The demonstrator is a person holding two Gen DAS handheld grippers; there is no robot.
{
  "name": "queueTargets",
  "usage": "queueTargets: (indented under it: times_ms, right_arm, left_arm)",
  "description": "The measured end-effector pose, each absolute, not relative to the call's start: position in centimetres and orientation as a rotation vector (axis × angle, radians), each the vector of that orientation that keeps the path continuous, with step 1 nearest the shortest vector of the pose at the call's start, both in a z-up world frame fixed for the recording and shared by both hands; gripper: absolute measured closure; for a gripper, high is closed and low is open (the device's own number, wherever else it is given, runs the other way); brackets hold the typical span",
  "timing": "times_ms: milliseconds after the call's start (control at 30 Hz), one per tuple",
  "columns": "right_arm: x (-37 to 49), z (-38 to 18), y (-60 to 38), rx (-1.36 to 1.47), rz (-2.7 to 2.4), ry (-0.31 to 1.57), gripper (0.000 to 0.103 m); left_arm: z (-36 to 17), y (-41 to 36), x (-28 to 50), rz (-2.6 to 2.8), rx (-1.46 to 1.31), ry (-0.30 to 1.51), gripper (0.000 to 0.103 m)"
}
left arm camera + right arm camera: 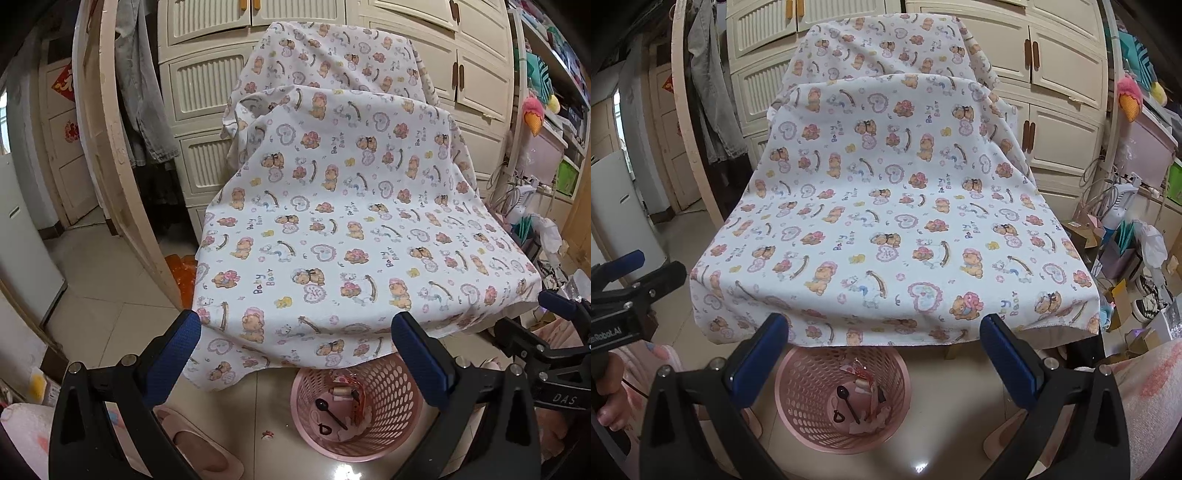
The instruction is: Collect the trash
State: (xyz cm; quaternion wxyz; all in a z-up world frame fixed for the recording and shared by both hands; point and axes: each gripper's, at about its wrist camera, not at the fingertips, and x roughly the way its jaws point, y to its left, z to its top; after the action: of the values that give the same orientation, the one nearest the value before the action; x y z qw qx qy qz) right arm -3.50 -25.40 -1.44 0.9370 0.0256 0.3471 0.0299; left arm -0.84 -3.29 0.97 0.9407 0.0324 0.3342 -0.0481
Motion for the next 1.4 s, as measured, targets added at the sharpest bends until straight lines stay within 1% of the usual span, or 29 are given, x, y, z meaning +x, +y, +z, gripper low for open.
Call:
queueTargets:
  times_ms: [1400]
  right_arm:
    - [-3.42, -1.55, -25.28, 0.041, 0.060, 0.708, 0.000]
  left_arm:
    - [1.58, -3.11, -1.42, -0.098, 0.060, 0.647, 0.001]
